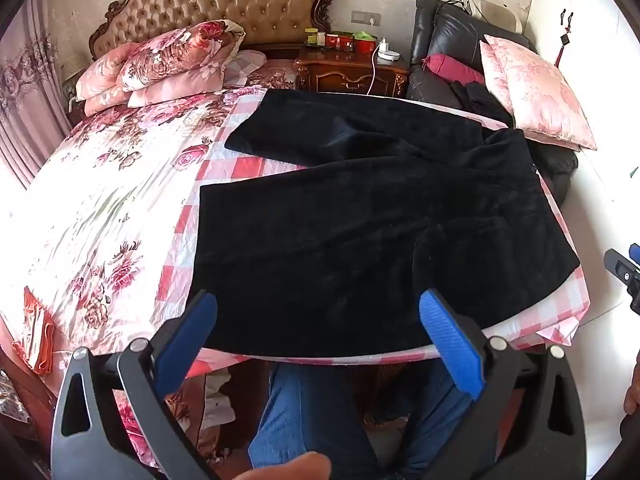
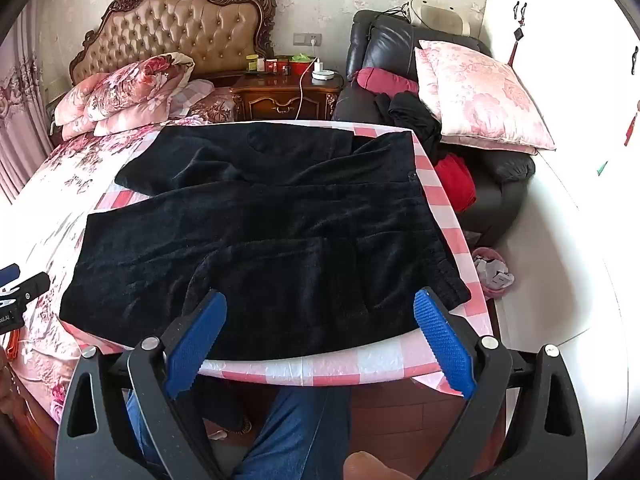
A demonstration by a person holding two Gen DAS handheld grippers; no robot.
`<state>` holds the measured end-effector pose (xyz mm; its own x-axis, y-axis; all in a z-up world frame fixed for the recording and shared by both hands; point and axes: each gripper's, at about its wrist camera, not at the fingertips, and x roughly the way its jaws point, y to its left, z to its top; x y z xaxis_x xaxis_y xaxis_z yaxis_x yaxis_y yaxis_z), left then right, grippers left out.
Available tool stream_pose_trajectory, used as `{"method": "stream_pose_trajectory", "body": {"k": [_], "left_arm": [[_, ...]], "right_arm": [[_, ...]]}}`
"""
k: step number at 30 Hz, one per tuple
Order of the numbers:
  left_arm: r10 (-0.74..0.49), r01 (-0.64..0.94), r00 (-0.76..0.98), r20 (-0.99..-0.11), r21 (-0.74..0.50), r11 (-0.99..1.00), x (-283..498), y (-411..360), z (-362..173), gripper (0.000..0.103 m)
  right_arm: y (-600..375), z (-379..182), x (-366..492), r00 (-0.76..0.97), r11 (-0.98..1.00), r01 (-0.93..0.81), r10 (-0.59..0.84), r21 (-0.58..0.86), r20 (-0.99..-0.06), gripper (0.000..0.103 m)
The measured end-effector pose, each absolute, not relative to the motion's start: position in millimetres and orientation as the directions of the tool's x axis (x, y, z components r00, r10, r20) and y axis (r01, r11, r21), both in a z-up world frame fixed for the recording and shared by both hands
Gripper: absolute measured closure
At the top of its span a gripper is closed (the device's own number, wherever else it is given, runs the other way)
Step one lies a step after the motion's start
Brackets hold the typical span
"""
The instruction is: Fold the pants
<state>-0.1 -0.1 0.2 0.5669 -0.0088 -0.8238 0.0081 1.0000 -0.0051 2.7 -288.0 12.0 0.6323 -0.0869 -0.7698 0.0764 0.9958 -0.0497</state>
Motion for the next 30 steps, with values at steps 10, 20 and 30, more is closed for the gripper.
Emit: {"method": "stream_pose_trajectory", "body": {"k": [10, 20, 30], "left_arm": [[-0.009, 0.007, 0.566, -0.824, -0.006, 1.000, -1.3, 2.7, -1.3, 0.001], [-0.011, 0.010, 0.564, -0.825, -0.006, 1.000, -0.2, 2.6, 0.3, 0.001], [-0.009, 0.011, 0.567, -0.824, -0.003, 1.000, 0.2, 1.2, 4.0, 0.001]], "right_arm": [[-289.5, 12.3, 3.8, 0.631, 0.997, 0.074, -0.076, -0.038, -0.772, 0.011], [-289.1, 13.5, 2.9, 0.634, 0.996, 0.075, -0.077, -0.038, -0.770, 0.011], [-287.4, 18.5, 2.2, 0.635, 0.996, 0.076, -0.076, -0.036, -0.769, 0.011]]}}
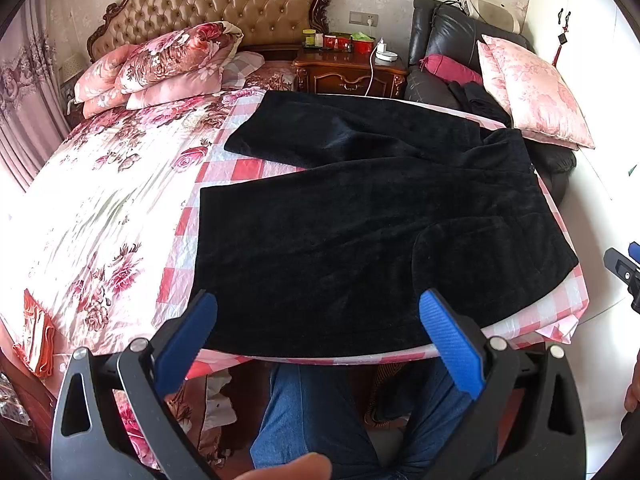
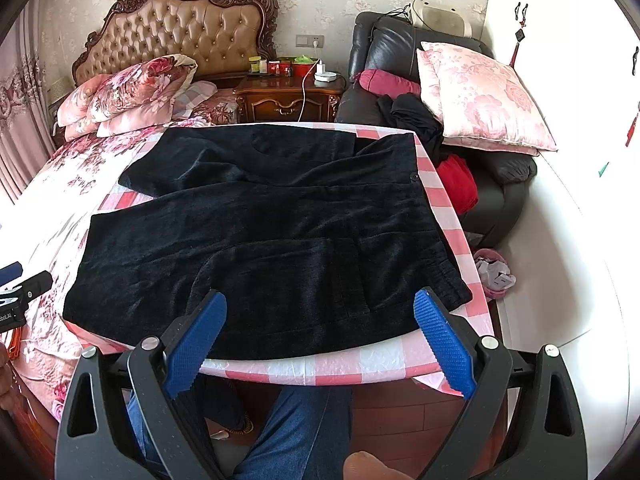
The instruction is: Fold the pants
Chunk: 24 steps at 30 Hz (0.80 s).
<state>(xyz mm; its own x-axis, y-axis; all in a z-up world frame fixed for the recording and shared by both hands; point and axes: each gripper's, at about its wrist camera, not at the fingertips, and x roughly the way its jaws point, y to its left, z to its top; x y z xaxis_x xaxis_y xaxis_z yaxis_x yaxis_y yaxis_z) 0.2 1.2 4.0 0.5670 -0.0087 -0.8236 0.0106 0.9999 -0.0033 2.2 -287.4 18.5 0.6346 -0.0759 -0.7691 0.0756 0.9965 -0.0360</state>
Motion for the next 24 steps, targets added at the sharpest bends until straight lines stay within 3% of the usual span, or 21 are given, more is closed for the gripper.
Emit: {"method": "stream_pose_trajectory", "body": {"k": [24], "left_arm": [[-0.011, 0.013, 0.569, -0.822, -0.004, 1.000, -0.3, 0.4, 8.4, 0.001]], "right_arm": [[-281.8, 22.2, 1.7, 0.637, 0.996, 0.077, -0.075, -0.034, -0.767, 0.011]]}}
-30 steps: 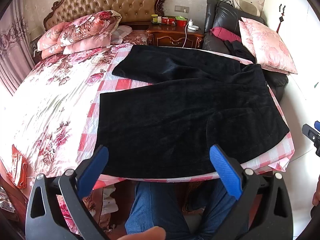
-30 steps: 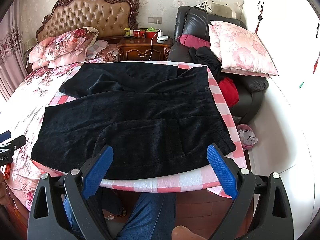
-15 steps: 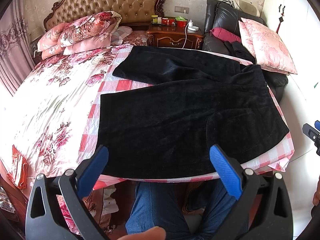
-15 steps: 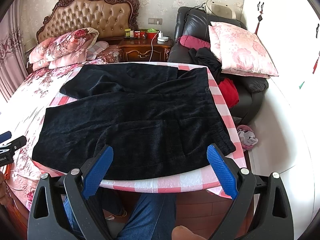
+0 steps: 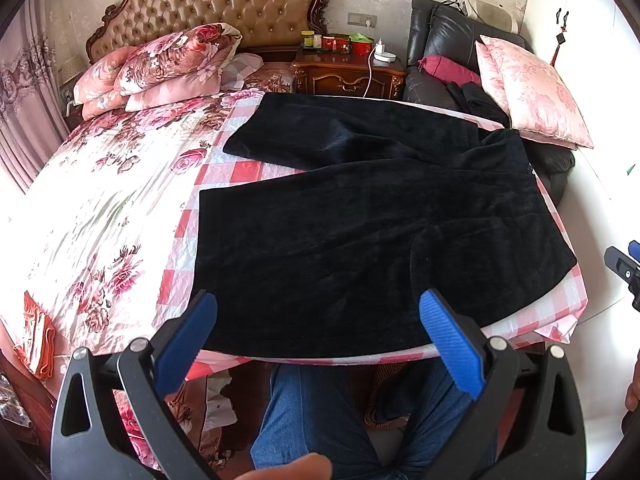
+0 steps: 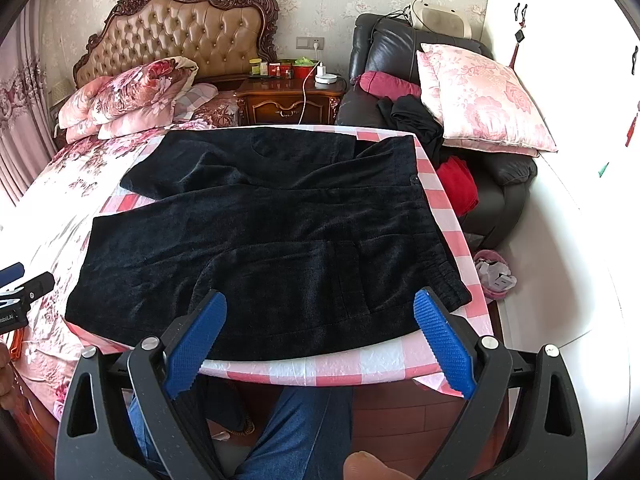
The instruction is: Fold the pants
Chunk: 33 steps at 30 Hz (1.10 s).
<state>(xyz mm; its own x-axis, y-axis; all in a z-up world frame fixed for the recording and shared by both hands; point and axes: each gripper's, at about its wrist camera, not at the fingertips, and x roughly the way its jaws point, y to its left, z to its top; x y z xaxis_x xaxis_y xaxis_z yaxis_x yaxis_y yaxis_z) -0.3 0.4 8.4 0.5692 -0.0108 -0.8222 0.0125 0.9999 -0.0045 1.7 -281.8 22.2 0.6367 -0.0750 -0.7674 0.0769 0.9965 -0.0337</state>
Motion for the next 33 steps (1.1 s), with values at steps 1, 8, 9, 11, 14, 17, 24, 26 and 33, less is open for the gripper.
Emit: {"method": "stream_pose_trajectory", "body": {"k": [1, 8, 9, 11, 14, 17, 24, 26, 33], "left_arm": [[-0.010, 0.013, 0.569, -0.822, -0.004, 1.000, -0.2, 0.0, 8.7, 0.001], [-0.010, 0.012, 0.569, -0.822, -0.004, 1.000, 0.2, -1.1, 8.3, 0.001], [-0.011, 0.012, 0.569, -0.823, -0.005, 1.000, 0.1, -0.9, 8.3, 0.001], [-0.011, 0.012, 0.568, -0.823, -0.005, 1.000, 0.4, -1.1, 8.3, 0.001], [-0.011, 0.012, 0.568, -0.823, -0.005, 1.000, 0.1, -0.8, 8.0, 0.001], [-0.012, 0.013, 0.566, -0.824, -0.005, 1.000, 0.0, -0.7, 6.4, 0.001], [-0.015, 0.013, 0.562, -0.827, -0.009, 1.000, -0.5, 2.0, -0.8, 0.001], [-0.016, 0.013, 0.562, -0.827, -0.010, 1.000, -0.6, 2.7, -1.4, 0.001], [-0.014, 0.011, 0.561, -0.828, -0.009, 1.000, -1.0, 3.1, -3.0, 0.001]], "right_arm": [[-282.0, 22.2, 1.6, 0.637, 0.996, 0.077, -0.075, -0.034, -0.767, 0.011], [-283.6, 22.9, 3.3, 0.637, 0.997, 0.076, -0.074, -0.033, -0.767, 0.011], [-284.1, 22.5, 3.5, 0.637, 0.997, 0.075, -0.073, -0.033, -0.767, 0.011], [-284.3, 22.5, 3.4, 0.637, 0.997, 0.075, -0.073, -0.032, -0.768, 0.011], [-283.8, 22.8, 3.4, 0.637, 0.997, 0.075, -0.072, -0.031, -0.768, 0.011], [-282.1, 26.2, 4.0, 0.637, 0.997, 0.075, -0.071, -0.031, -0.768, 0.011], [-280.6, 26.2, 1.2, 0.637, 0.997, 0.071, -0.067, -0.028, -0.768, 0.011], [-280.6, 26.0, 1.3, 0.637, 0.997, 0.071, -0.068, -0.029, -0.768, 0.011], [-280.1, 26.2, 1.2, 0.637, 0.997, 0.071, -0.067, -0.028, -0.768, 0.011]]}}
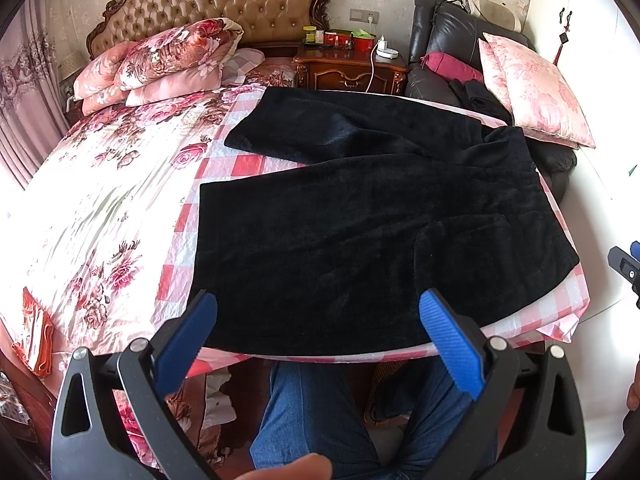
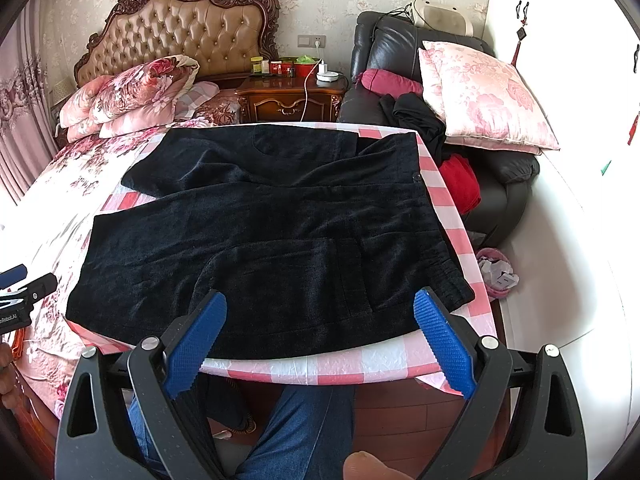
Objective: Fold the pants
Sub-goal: 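Lower both tools to the pants' waistband and close both on it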
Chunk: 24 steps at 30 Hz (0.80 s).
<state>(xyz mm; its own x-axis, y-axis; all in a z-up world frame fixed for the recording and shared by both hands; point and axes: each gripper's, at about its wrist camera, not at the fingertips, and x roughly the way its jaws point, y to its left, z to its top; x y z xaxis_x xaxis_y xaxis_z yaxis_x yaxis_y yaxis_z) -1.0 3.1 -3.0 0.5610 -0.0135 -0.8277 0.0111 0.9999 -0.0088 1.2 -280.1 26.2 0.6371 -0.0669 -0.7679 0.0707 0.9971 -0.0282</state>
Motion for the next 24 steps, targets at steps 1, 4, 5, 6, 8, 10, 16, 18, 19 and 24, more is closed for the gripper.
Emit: {"method": "stream_pose_trajectory", "body": {"k": [1, 4, 5, 6, 8, 10, 16, 18, 19, 24], "left_arm": [[-0.014, 0.011, 0.562, -0.827, -0.009, 1.000, -0.6, 3.2, -2.2, 0.001], [-0.016, 0.012, 0.560, -0.828, -0.011, 1.000, -0.3, 3.6, -2.7, 0.001], [-0.017, 0.013, 0.559, -0.829, -0.012, 1.000, -0.2, 3.6, -3.8, 0.001], [-0.019, 0.014, 0.559, -0.829, -0.013, 1.000, 0.0, 4.0, -3.8, 0.001], [-0.028, 0.020, 0.555, -0.831, -0.021, 1.000, 2.7, 5.5, -6.2, 0.001], [-0.063, 0.035, 0.545, -0.836, -0.052, 0.998, 11.0, 8.9, -11.0, 0.001], [-0.239, 0.077, 0.453, -0.859, -0.229, 0.970, 75.9, 35.3, -43.0, 0.001], [-0.235, 0.059, 0.433, -0.870, -0.233, 0.971, 104.5, 46.3, -55.7, 0.001], [-0.246, 0.052, 0.421, -0.873, -0.247, 0.968, 118.9, 52.1, -60.9, 0.001], [-0.265, 0.056, 0.388, -0.883, -0.265, 0.963, 201.8, 78.0, -81.7, 0.002]], "right_arm": [[-280.8, 25.5, 1.5, 0.637, 0.997, 0.071, -0.067, -0.028, -0.768, 0.011], [-280.5, 25.7, 1.5, 0.636, 0.997, 0.071, -0.066, -0.027, -0.768, 0.011], [-280.4, 25.8, 1.5, 0.636, 0.997, 0.071, -0.065, -0.026, -0.769, 0.011], [-280.6, 25.3, 1.6, 0.637, 0.997, 0.070, -0.065, -0.026, -0.768, 0.011], [-282.5, 23.3, 2.5, 0.635, 0.998, 0.066, -0.048, -0.008, -0.771, 0.011], [-286.9, 18.8, 8.1, 0.625, 0.998, 0.060, -0.013, 0.031, -0.781, 0.011], [-329.2, -11.3, 60.5, 0.549, 0.979, 0.081, 0.115, 0.190, -0.828, 0.011], [-350.5, -21.7, 86.8, 0.525, 0.972, 0.110, 0.122, 0.209, -0.842, 0.011], [-365.5, -27.7, 102.2, 0.517, 0.970, 0.135, 0.104, 0.201, -0.850, 0.011], [-420.9, -49.5, 183.0, 0.485, 0.961, 0.226, 0.031, 0.159, -0.874, 0.011]]}}
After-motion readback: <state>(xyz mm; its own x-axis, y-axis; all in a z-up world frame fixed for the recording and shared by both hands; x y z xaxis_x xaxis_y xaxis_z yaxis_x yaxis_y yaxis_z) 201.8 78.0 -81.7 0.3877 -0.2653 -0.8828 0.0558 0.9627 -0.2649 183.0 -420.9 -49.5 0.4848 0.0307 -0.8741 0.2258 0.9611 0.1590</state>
